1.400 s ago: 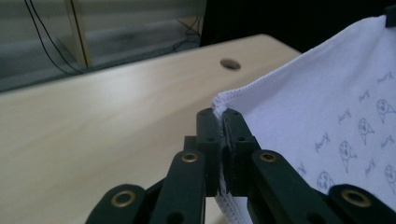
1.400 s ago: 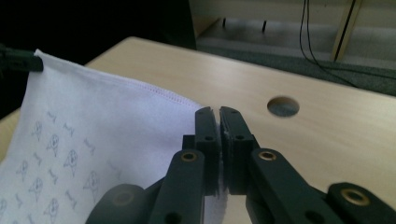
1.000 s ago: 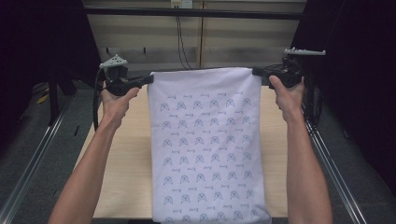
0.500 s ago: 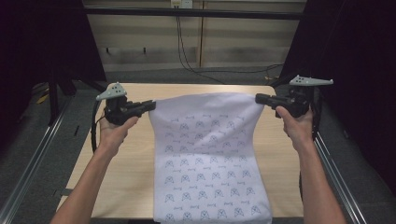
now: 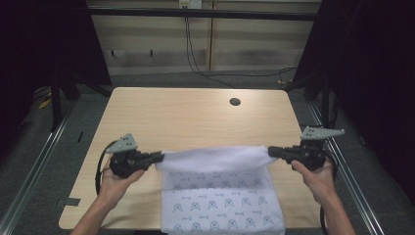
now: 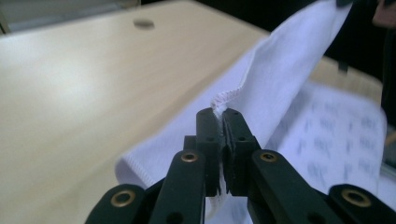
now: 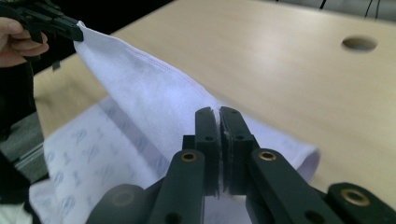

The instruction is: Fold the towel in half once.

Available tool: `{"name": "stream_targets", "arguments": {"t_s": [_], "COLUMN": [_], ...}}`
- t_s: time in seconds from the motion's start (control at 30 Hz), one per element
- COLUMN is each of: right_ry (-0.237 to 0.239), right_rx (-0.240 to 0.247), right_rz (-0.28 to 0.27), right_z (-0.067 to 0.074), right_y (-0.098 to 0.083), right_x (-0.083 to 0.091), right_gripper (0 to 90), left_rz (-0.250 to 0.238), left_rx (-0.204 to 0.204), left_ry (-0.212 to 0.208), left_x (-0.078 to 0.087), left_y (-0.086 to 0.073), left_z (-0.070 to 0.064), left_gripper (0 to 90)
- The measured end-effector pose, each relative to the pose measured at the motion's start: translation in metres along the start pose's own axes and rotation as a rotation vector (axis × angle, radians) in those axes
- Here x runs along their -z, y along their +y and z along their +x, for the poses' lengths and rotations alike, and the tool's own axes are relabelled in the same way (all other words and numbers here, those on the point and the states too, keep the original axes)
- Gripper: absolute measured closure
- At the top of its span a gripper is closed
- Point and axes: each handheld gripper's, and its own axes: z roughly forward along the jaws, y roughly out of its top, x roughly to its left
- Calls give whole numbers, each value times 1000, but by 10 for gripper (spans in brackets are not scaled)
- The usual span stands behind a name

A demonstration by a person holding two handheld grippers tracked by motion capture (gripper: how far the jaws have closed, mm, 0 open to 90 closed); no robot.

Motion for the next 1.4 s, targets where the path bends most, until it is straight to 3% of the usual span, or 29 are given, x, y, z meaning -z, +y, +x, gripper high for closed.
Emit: {"name": "stream_targets", "arguments": {"t_s": [0.13,0.2,0.27,0.33,0.5,0.6,0.63,0.7,0.77,0.83,0.97,1.1,1.27,1.4], "right_ry": [3,-31,-12,-35,3,-8,-33,-37,-71,-59,-64,-89,-114,-126], "right_rx": [6,21,13,39,-18,-50,-36,-50,-50,-64,-94,-89,-76,-76], "right_rz": [63,89,98,168,261,319,345,361,407,406,378,379,378,375], "right_z": [14,21,29,34,36,38,39,37,33,30,29,28,14,3], "right_y": [-28,-38,-47,-53,-75,-83,-84,-87,-92,-94,-93,-86,-72,-63], "right_x": [3,8,10,6,-13,-26,-29,-33,-38,-41,-46,-56,-73,-84], "right_gripper": [869,867,867,867,867,867,867,868,868,868,868,868,869,868], "left_rz": [48,77,104,159,257,277,282,290,285,279,266,242,235,210], "left_rx": [24,16,43,39,32,37,15,-4,-4,7,0,5,29,70], "left_ry": [-42,-38,-74,-88,-124,-92,-71,-53,-50,-59,-1,39,74,75], "left_x": [3,5,4,-3,-23,-32,-34,-34,-35,-36,-43,-53,-64,-66], "left_y": [-25,-34,-43,-52,-68,-70,-70,-70,-70,-69,-61,-54,-44,-43], "left_z": [-15,-24,-29,-32,-40,-43,-46,-46,-42,-33,-15,4,26,41], "left_gripper": [867,865,865,864,864,859,858,860,864,865,867,867,866,866]}}
